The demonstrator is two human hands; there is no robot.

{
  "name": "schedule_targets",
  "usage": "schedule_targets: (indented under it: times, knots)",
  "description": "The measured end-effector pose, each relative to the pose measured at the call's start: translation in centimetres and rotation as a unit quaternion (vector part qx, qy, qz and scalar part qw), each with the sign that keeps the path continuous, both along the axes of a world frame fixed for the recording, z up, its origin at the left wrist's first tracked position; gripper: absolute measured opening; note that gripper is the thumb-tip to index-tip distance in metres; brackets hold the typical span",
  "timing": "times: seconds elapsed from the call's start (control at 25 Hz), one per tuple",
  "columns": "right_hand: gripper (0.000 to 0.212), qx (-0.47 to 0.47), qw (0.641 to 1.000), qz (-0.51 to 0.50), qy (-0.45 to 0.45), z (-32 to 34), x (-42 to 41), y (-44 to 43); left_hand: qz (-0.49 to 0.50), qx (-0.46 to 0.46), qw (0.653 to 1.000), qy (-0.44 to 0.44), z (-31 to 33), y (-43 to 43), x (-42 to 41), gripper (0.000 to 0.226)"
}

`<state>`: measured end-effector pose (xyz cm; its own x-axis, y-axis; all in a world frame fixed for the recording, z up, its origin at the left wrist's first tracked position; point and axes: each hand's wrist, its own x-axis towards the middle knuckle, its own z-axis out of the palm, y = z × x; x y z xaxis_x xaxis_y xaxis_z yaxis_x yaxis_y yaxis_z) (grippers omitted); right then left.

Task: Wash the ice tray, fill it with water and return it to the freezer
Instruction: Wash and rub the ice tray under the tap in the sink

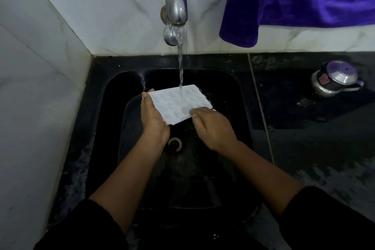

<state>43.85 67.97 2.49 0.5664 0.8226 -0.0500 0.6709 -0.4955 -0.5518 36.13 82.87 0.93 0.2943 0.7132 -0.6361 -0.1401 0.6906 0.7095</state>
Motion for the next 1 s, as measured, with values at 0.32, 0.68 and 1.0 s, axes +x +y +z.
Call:
schedule_targets:
  times: [0.32, 0.68, 1.0]
  knots:
    - [0.051, 0.047, 0.999, 0.022, 0.001, 0.0, 1.3, 0.7, 0.012, 0.003, 1.000, -0.027, 0.4, 1.2, -0.4, 0.051]
    - [0.060, 0.025, 0.999, 0.018, -0.007, 0.1, 2.3, 0.5, 0.014, -0.006, 0.999, -0.041, 2.5, 0.7, -2.0, 0.049]
    - [0.055, 0.027, 0.997, 0.055, -0.047, -0.5, 1.8, -0.4, 0.021, -0.016, 0.999, -0.043, 3.0, 1.5, -4.7, 0.045]
